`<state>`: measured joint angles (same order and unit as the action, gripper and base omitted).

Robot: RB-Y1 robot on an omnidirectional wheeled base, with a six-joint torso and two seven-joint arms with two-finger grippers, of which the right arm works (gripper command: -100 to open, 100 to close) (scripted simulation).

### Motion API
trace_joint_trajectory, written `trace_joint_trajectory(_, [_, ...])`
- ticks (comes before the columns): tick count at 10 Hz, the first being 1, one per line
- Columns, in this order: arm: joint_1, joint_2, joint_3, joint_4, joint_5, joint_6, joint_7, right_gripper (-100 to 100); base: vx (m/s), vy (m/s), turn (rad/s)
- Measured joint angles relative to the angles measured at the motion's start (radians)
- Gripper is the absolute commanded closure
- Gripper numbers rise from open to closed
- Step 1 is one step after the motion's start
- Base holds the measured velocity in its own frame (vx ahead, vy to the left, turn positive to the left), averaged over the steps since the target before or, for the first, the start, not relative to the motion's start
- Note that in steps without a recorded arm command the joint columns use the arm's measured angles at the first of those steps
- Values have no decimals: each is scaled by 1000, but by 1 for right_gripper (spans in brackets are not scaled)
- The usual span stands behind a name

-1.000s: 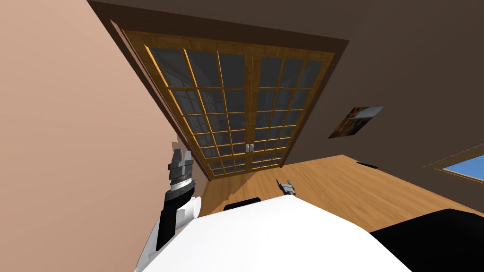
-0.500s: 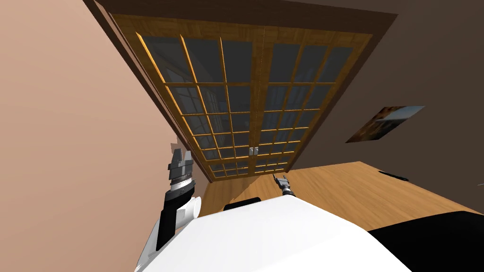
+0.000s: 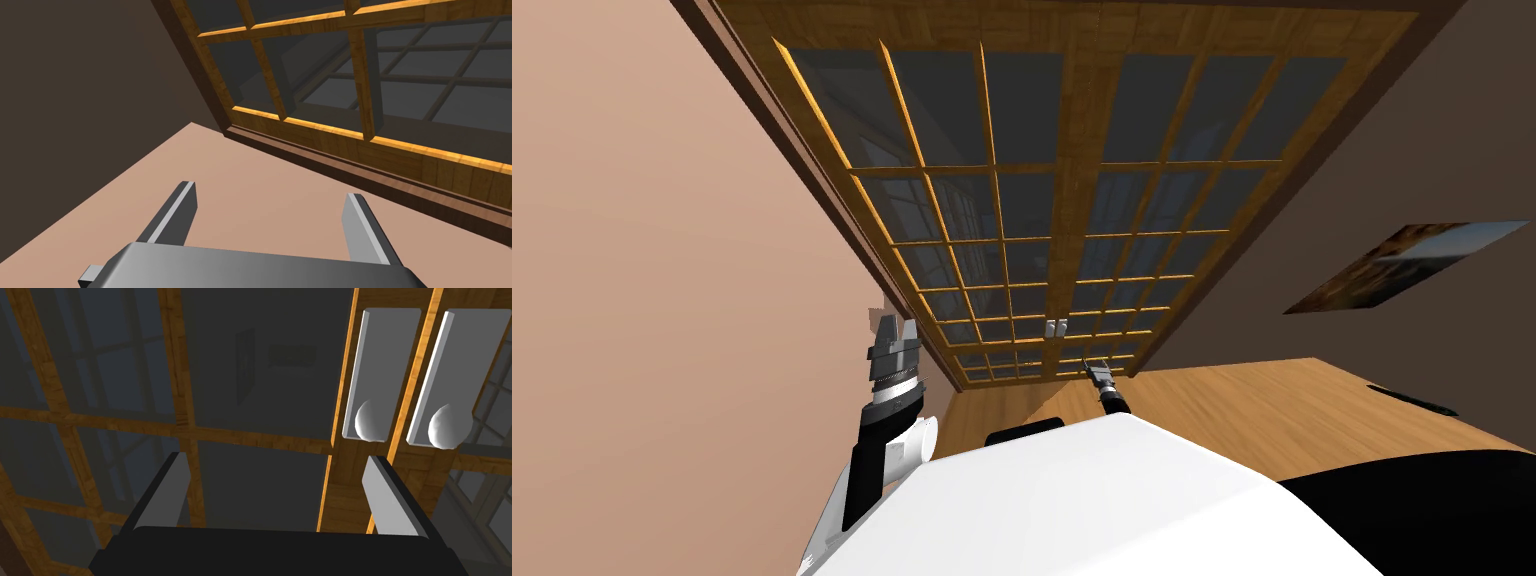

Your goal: Pull the door open

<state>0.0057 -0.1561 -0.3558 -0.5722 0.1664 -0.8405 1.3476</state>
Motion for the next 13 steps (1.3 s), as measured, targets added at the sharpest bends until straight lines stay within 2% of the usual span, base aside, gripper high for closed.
trace_joint_trajectory(1, [-31,3,-2,32,1,-18,5,-100,145,-15,36])
trace_joint_trajectory(2, [-23,7,3,1,5,-10,0,-100,98,6,26])
trace_joint_trajectory(3, [-30,9,5,-6,7,-7,-4,-100,175,-2,108])
trace_joint_trajectory(4, [-49,17,7,-8,9,-11,-3,-100,192,-12,114])
trace_joint_trajectory(5, [-44,31,14,-57,14,8,-4,-100,172,-25,77])
trace_joint_trajectory(7, [-73,38,20,-60,18,7,-6,-100,145,-28,49])
trace_joint_trajectory(8, [-76,39,20,-59,18,6,-6,100,-13,6,-2])
trace_joint_trajectory(13, [-72,44,26,-57,21,9,-6,100,-17,9,4])
